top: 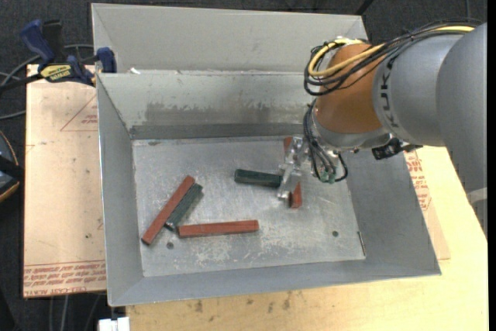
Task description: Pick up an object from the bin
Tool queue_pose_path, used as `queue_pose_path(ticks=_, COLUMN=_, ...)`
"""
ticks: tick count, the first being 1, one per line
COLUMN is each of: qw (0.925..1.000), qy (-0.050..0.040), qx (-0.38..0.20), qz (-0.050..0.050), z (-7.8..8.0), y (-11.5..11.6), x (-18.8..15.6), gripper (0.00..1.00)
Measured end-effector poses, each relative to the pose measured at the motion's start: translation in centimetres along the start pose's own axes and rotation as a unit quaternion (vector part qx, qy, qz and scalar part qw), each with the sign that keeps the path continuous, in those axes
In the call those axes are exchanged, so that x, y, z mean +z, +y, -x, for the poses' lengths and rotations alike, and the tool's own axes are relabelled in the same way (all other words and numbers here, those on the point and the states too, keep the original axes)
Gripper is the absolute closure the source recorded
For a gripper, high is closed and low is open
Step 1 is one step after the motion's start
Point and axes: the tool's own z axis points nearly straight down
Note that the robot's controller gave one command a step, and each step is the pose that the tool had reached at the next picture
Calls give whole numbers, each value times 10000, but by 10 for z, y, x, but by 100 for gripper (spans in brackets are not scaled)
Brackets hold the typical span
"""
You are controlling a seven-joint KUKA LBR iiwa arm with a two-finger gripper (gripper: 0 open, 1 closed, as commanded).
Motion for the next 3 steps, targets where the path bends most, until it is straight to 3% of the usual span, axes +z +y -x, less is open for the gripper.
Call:
queue_pose_path(ticks=1, qw=10000, qy=90, qx=24, qz=-19, z=-8, y=2, x=-122, gripper=100)
queue_pose_path(ticks=2, qw=10000, qy=91, qx=24, qz=-20, z=-8, y=2, x=-122, gripper=100)
queue_pose_path(ticks=3, qw=9992, qy=117, qx=-374, qz=-20, z=-5, y=-4, x=-154, gripper=100)
